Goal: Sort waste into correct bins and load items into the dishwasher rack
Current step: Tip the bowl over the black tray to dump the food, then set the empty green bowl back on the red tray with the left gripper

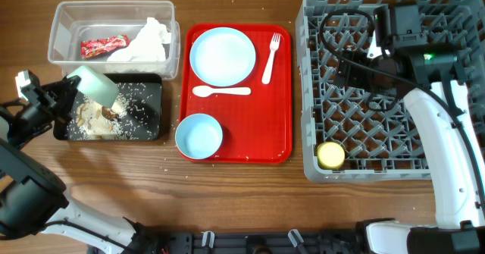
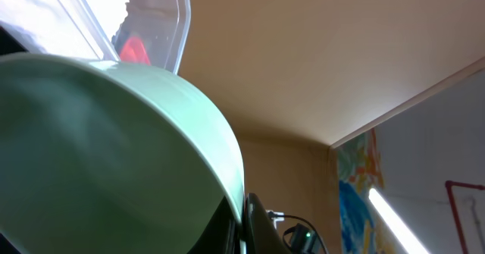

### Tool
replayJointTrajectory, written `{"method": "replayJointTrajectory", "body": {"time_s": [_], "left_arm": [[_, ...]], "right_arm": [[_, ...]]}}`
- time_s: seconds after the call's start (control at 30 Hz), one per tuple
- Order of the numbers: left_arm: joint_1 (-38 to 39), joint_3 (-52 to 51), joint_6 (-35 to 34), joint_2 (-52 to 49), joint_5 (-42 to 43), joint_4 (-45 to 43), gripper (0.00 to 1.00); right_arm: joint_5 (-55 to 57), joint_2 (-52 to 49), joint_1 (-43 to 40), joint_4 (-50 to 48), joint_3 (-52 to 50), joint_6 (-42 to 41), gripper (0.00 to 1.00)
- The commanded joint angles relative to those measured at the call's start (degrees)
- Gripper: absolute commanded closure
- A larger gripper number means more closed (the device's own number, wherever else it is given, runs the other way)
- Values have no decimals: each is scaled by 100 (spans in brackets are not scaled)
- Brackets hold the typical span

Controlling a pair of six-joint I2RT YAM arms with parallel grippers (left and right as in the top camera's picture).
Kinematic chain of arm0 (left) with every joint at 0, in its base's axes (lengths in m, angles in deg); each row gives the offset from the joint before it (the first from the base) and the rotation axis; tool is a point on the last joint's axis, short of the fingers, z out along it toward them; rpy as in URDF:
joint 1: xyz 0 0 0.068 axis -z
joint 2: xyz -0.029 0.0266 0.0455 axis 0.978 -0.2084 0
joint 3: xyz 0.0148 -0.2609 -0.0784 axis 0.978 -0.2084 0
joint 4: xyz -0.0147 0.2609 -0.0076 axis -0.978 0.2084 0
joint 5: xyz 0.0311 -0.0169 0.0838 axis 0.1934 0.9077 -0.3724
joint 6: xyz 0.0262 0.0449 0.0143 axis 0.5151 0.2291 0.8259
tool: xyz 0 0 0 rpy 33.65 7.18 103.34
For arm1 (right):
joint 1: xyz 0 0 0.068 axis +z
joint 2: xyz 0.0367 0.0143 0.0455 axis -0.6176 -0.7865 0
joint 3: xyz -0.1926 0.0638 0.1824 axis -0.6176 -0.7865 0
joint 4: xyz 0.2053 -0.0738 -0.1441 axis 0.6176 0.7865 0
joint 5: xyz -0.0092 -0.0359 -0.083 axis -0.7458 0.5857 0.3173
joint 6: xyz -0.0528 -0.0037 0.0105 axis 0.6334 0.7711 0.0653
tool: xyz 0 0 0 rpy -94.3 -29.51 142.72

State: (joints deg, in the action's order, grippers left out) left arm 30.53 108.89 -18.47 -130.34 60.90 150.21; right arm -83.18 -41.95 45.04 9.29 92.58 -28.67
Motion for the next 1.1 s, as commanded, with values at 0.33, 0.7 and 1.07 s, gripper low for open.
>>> {"method": "replayJointTrajectory", "body": {"time_s": [0.33, 0.7, 1.07], "left_arm": [[5182, 245, -1670, 1287, -4437, -1650, 96], [8861, 243, -2295, 501, -8336, -2356, 96], [7344, 1250, -3008, 1248, -7488, -1252, 28]], "right_arm": [[4, 13, -37, -120, 70, 111, 9], [7, -28, -39, -133, 70, 118, 9], [-1596, -31, 249, -1130, 22, 625, 10]]}}
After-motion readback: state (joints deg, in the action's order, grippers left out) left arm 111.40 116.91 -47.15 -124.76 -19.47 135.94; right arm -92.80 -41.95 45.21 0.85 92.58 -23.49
